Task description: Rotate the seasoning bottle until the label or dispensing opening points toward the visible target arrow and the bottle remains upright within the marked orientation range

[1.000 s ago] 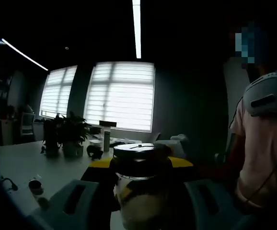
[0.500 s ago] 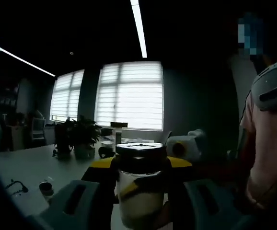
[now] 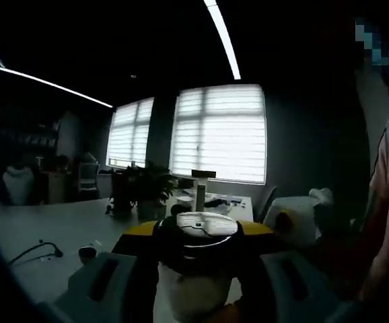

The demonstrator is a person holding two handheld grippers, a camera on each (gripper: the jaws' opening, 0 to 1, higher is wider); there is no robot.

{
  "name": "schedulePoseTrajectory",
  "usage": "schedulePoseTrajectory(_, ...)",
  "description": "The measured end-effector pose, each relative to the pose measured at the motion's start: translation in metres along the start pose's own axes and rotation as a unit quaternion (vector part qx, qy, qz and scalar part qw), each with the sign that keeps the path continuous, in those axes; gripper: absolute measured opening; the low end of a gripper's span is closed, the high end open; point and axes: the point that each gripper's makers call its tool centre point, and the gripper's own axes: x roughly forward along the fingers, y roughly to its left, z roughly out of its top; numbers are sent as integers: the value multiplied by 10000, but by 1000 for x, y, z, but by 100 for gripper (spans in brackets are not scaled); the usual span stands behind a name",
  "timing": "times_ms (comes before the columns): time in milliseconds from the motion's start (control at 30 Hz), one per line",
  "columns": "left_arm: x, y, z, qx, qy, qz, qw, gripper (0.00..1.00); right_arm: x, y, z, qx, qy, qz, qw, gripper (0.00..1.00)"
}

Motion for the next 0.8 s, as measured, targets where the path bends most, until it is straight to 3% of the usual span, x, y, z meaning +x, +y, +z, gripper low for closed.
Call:
schedulePoseTrajectory(100,1,0,0,103,23,200,9997,48,0,1,1,158,-62,-76,9998,38)
schedulePoseTrajectory(200,2,3,-4,107,102,430,9990,48,-1,-3,2,-107,-69,-398,9991,38)
schedulePoseTrajectory(367,0,6,-10,308,205,995,9943,48,-2,-5,6,98,-253,-781,9966,38)
schedulePoseTrajectory(533,-3,6,-11,151,178,1262,9917,48,-1,-6,5,182,-391,-1015,9939,38)
schedulePoseTrajectory(667,-7,8,-15,253,197,1610,9864,47,-1,-8,4,162,-399,-1219,9916,38)
schedulePoseTrajectory(800,-9,8,-19,325,267,1748,9837,47,0,-10,1,152,-371,-1422,9890,38)
